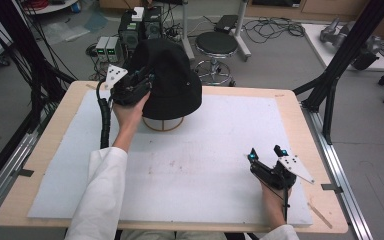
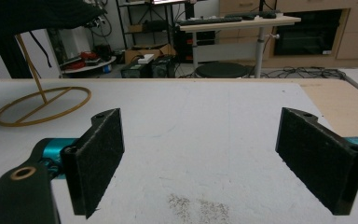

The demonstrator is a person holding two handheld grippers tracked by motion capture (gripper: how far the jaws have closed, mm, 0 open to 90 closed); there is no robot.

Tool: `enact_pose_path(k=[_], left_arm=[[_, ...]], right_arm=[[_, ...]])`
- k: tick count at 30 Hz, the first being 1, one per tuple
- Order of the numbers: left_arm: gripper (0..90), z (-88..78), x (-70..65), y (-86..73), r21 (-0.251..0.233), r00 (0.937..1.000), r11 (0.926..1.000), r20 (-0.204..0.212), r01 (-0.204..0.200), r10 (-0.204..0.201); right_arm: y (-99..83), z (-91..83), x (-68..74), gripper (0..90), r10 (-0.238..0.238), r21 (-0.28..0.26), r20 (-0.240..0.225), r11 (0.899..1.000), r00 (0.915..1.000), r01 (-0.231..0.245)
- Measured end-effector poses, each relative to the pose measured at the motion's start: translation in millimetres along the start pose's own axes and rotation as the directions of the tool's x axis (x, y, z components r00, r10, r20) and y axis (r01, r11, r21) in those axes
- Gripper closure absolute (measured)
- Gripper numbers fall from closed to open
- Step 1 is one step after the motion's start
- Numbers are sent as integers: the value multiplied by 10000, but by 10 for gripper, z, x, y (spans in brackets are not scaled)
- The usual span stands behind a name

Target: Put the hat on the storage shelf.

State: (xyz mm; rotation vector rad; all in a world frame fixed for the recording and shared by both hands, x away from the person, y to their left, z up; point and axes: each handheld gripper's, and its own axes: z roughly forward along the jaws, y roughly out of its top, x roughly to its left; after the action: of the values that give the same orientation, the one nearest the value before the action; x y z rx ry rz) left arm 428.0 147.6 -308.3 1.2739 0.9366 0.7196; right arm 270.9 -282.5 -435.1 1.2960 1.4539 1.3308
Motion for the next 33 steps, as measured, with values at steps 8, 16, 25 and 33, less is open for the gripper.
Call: enact_pose_path(k=[8, 16, 25, 33], left_arm=[[452, -84, 16, 33, -306, 10000, 9995, 48, 67, -65], [329, -177, -10, 46, -50, 9995, 9996, 169, -279, 280], [269, -374, 30, 89, -292, 9984, 9980, 71, -555, 558], [256, -629, 145, 48, -831, 9984, 9952, -247, -519, 500]], right_arm=[[2, -1, -11, 144, -34, -44, 19, 10000, 10000, 34], [6, -10, -3, 144, -41, -82, 30, 10000, 10000, 41], [7, -16, 2, 144, 4, -83, -2, 10000, 10000, -4], [3, -1, 16, 144, -63, -50, 7, 10000, 10000, 63]])
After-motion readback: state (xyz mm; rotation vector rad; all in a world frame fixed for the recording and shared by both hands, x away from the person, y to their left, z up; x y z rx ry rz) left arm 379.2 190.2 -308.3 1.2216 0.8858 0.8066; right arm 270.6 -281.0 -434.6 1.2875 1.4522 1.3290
